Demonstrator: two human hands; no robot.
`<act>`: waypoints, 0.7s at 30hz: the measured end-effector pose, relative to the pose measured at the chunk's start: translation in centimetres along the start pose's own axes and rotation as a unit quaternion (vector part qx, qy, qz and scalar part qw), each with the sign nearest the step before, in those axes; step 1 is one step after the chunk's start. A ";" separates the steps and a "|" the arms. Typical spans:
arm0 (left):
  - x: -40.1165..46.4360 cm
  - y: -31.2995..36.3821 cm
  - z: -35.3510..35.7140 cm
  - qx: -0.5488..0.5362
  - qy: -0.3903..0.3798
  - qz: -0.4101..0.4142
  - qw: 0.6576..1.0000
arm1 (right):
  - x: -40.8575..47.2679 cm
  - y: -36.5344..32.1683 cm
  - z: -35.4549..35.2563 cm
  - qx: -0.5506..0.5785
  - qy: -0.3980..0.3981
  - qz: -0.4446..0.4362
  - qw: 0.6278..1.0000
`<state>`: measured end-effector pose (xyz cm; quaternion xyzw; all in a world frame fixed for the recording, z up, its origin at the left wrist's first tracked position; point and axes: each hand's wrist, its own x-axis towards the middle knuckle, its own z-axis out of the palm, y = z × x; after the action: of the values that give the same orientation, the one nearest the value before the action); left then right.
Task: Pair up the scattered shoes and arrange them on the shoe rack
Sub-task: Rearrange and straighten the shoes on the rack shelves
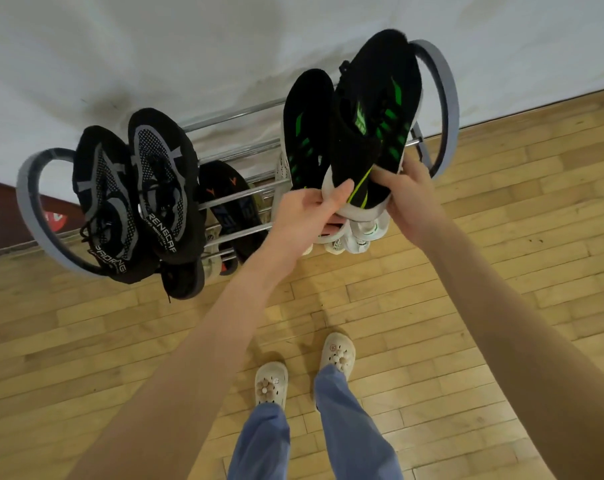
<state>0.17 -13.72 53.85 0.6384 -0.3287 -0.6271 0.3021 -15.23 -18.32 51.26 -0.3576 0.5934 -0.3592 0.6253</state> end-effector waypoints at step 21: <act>3.0 -4.8 -1.4 -0.004 0.120 -0.165 0.979 | -0.4 6.5 -2.1 -0.471 0.101 -0.134 0.866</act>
<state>1.76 -13.27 48.27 0.7533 -0.1776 -0.5885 0.2337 -17.16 -14.88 45.65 -0.6476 0.6984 -0.1516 0.2645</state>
